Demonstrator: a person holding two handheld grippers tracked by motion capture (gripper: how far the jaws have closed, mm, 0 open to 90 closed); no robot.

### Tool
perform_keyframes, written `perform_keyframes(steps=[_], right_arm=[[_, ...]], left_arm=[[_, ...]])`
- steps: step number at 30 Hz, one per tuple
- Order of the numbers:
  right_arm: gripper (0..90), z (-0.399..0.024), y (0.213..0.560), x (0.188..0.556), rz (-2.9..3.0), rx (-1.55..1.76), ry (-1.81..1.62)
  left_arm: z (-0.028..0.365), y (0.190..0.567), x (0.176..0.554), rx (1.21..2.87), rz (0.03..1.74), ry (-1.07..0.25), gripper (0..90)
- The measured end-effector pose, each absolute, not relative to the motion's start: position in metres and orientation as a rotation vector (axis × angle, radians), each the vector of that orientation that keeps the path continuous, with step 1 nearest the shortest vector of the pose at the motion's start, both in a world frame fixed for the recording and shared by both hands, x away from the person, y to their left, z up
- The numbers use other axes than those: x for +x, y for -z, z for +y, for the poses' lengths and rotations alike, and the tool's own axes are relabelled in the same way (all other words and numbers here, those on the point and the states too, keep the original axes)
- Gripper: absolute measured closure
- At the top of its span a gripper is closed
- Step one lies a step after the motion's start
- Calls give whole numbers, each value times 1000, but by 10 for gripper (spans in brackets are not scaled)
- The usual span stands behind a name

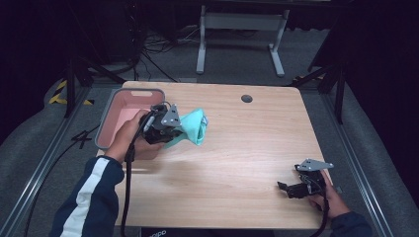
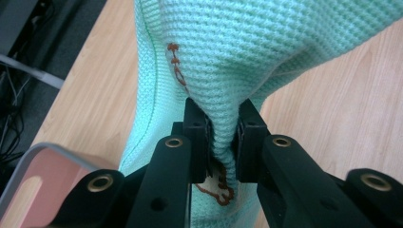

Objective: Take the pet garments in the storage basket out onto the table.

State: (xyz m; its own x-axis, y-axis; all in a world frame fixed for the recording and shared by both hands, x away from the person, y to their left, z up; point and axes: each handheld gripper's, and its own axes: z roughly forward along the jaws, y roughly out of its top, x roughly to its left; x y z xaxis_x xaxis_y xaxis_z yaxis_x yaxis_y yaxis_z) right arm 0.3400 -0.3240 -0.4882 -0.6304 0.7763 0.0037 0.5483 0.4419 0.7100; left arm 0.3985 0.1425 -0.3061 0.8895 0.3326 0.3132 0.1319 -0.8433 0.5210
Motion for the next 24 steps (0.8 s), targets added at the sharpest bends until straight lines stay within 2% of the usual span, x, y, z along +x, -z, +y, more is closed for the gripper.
perform_keyframes(steps=[12, 24], right_arm=[[5, -324, 488, 340, 2376, 1133, -992], [5, -324, 488, 340, 2376, 1133, -992]], left_arm=[[99, 333, 405, 2638, 251, -442, 789], [59, 375, 416, 2728, 258, -333, 787]])
